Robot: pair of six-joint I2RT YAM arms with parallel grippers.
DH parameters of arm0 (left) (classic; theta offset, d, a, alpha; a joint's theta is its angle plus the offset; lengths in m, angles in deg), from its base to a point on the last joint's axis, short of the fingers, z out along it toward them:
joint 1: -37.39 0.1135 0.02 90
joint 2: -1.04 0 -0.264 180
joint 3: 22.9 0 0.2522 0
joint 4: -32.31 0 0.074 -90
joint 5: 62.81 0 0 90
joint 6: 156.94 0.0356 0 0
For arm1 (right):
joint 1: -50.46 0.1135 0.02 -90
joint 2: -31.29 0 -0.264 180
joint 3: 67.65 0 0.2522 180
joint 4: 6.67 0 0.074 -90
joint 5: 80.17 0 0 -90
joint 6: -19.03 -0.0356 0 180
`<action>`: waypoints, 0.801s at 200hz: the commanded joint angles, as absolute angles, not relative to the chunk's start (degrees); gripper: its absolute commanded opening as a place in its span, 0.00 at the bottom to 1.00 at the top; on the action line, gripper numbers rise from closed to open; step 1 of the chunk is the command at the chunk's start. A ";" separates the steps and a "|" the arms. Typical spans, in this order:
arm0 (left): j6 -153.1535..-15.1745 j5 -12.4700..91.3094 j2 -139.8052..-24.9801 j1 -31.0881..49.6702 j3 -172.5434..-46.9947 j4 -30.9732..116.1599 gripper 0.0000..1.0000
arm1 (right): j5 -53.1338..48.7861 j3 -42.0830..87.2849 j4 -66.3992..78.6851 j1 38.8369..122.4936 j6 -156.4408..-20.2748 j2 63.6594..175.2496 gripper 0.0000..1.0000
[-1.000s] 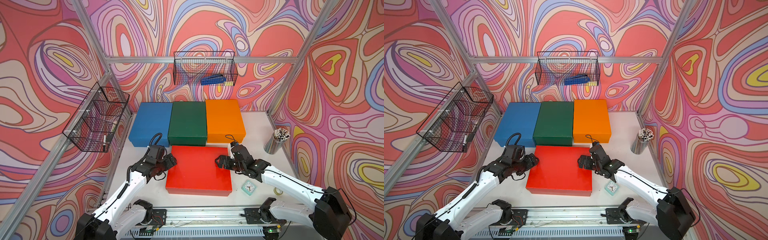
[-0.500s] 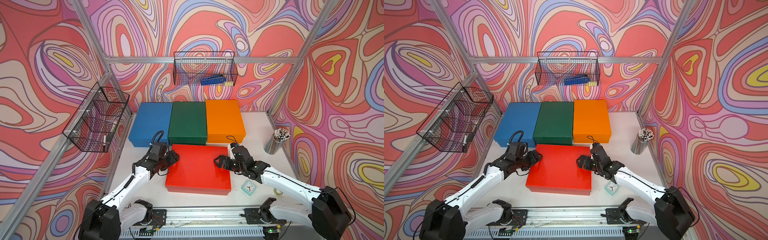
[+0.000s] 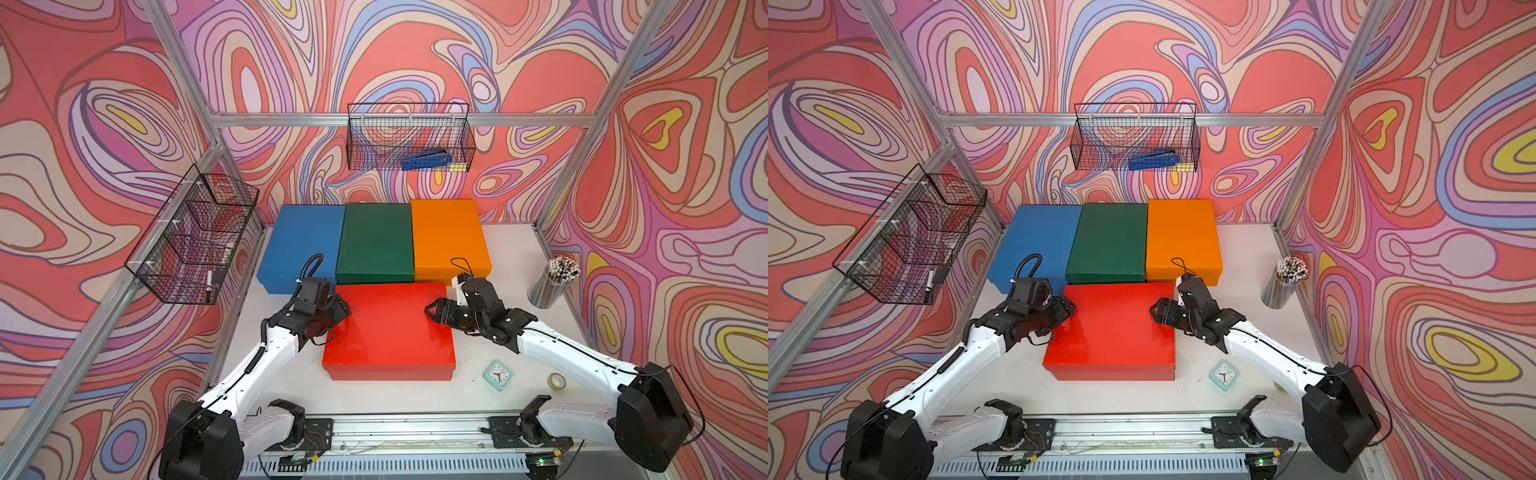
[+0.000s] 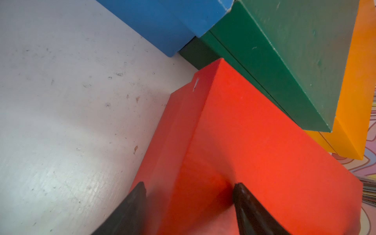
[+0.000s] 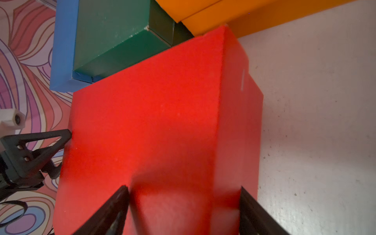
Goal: Stack the shoeboxes
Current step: Pick up the shoebox from the center of the board, then place the shoebox at the shoebox.
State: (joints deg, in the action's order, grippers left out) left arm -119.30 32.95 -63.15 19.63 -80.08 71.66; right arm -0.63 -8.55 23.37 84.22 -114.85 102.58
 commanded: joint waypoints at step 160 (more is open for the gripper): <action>-114.48 29.56 -63.72 17.89 -107.51 76.11 0.74 | -16.76 23.20 19.12 87.21 -105.62 121.99 0.78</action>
State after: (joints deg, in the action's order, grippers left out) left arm -115.13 19.29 -60.68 20.61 -102.01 84.16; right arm -1.88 18.60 25.64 82.98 -108.32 115.76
